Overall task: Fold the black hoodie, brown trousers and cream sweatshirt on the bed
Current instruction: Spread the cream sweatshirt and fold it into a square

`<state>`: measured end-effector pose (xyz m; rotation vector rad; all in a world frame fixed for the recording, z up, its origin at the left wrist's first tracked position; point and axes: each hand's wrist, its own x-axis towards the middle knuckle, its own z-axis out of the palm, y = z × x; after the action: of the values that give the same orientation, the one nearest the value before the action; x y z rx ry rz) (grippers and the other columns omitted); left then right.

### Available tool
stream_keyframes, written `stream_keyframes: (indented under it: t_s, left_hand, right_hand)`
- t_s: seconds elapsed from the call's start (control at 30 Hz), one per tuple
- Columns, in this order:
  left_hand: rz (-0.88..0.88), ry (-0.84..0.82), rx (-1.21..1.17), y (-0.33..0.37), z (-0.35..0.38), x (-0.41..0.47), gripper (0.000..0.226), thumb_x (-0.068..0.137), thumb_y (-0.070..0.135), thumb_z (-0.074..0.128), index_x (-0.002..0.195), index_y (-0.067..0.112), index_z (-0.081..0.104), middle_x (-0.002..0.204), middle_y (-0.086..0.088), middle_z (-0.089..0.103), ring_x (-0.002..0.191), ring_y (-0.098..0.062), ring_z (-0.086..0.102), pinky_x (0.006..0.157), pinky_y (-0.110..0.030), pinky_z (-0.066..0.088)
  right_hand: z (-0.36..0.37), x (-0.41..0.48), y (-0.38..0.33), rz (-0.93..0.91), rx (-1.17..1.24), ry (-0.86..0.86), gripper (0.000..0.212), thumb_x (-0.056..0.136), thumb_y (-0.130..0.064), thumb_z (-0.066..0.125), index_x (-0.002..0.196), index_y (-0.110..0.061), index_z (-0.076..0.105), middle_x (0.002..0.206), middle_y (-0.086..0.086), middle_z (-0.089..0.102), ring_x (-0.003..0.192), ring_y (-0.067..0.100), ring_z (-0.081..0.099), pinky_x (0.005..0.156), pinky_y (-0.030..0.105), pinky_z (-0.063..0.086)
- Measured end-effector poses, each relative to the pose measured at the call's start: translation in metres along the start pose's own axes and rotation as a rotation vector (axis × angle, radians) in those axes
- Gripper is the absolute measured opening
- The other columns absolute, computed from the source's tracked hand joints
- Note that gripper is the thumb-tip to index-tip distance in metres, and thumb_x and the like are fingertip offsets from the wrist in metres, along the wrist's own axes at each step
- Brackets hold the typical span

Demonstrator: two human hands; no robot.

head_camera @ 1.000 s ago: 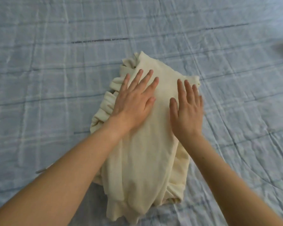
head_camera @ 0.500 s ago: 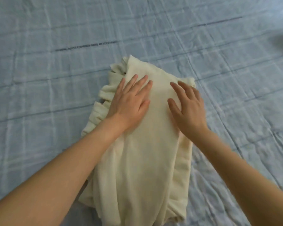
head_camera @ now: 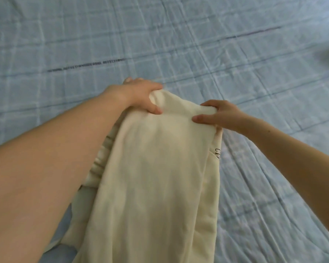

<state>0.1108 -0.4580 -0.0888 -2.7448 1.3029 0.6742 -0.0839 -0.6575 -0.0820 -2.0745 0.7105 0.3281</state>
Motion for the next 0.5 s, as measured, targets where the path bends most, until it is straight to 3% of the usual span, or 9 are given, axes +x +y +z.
stream_keyframes:
  t_s: [0.13, 0.23, 0.27, 0.37, 0.43, 0.5]
  left_hand:
    - [-0.009, 0.106, -0.308, -0.006, 0.0, -0.011, 0.079, 0.065, 0.054, 0.084, 0.135, 0.032, 0.057, 0.133, 0.003, 0.061, 0.122, -0.02, 0.054, 0.104, -0.031, 0.041]
    - [-0.026, 0.214, -0.498, -0.012, -0.014, -0.042, 0.061, 0.062, 0.042, 0.09, 0.118, 0.03, 0.069, 0.106, 0.011, 0.068, 0.095, -0.005, 0.058, 0.074, -0.001, 0.037]
    - [-0.031, 0.258, -0.508, -0.012, -0.02, -0.055, 0.059, 0.06, 0.04, 0.091, 0.115, 0.029, 0.071, 0.099, 0.013, 0.066, 0.091, -0.003, 0.057, 0.068, 0.002, 0.034]
    - [-0.01, 0.373, -0.491, -0.004, -0.039, -0.102, 0.053, 0.055, 0.038, 0.092, 0.105, 0.027, 0.075, 0.095, 0.015, 0.064, 0.097, -0.008, 0.059, 0.081, -0.014, 0.042]
    - [0.017, 0.426, -0.524, 0.002, -0.049, -0.139, 0.047, 0.053, 0.035, 0.094, 0.096, 0.029, 0.075, 0.088, 0.017, 0.064, 0.101, -0.012, 0.059, 0.09, -0.026, 0.044]
    - [0.051, 0.447, -0.577, 0.009, -0.053, -0.18, 0.044, 0.05, 0.033, 0.095, 0.086, 0.039, 0.071, 0.083, 0.021, 0.062, 0.097, -0.011, 0.058, 0.089, -0.027, 0.043]
  right_hand:
    - [-0.003, -0.016, 0.0, -0.035, 0.266, 0.019, 0.04, 0.079, -0.021, 0.085, 0.116, -0.016, 0.072, 0.109, 0.008, 0.074, 0.101, 0.023, 0.072, 0.077, 0.023, 0.06]
    - [-0.011, -0.041, -0.011, -0.109, 0.344, 0.039, 0.039, 0.077, -0.017, 0.086, 0.114, -0.018, 0.074, 0.104, 0.004, 0.077, 0.097, 0.017, 0.073, 0.081, 0.027, 0.061]
    - [-0.013, -0.05, -0.017, -0.137, 0.347, 0.048, 0.039, 0.075, -0.018, 0.087, 0.112, -0.02, 0.074, 0.099, -0.003, 0.077, 0.092, 0.01, 0.073, 0.078, 0.023, 0.06]
    - [-0.017, -0.085, -0.033, -0.204, 0.359, 0.054, 0.039, 0.069, -0.024, 0.089, 0.106, -0.026, 0.077, 0.095, -0.007, 0.076, 0.086, 0.003, 0.07, 0.072, 0.015, 0.054]
    - [-0.019, -0.113, -0.042, -0.243, 0.416, 0.034, 0.045, 0.062, -0.028, 0.09, 0.106, -0.024, 0.078, 0.1, 0.001, 0.077, 0.089, 0.01, 0.071, 0.075, 0.021, 0.057]
    - [-0.017, -0.144, -0.047, -0.284, 0.473, -0.027, 0.049, 0.059, -0.028, 0.088, 0.107, -0.021, 0.078, 0.103, 0.012, 0.075, 0.09, 0.019, 0.07, 0.08, 0.03, 0.059]
